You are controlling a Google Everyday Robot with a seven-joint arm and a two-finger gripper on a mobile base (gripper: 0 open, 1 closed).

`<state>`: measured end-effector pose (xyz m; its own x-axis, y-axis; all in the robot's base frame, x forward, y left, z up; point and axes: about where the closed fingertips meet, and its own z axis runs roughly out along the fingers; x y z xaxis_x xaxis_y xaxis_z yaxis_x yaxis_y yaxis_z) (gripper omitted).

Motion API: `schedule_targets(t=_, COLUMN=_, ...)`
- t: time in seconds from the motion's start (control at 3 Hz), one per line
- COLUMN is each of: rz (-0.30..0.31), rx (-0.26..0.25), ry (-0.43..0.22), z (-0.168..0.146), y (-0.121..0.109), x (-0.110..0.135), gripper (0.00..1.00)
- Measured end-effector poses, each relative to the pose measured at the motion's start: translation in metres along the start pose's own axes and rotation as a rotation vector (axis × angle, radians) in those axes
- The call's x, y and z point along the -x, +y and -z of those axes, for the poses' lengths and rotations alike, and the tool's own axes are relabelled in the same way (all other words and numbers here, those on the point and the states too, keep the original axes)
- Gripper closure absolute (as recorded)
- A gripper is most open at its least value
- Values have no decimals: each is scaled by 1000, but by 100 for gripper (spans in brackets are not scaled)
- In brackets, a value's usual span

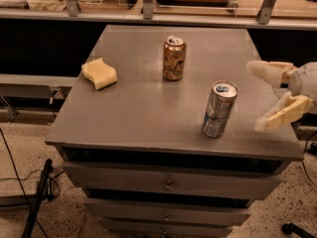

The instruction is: Knock redbull can over

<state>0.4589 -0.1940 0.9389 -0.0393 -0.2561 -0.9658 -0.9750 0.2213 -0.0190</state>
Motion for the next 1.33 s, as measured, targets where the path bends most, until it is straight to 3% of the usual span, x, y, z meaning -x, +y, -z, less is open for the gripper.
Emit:
schedule_targets(t=0.67, rz=1, rx=-53, ry=-88, z=-24, y=9, x=11, gripper=0)
schedule_targets(t=1.33, rz=15, rx=-83, ry=-91, z=-47, y=13, x=8, gripper=0)
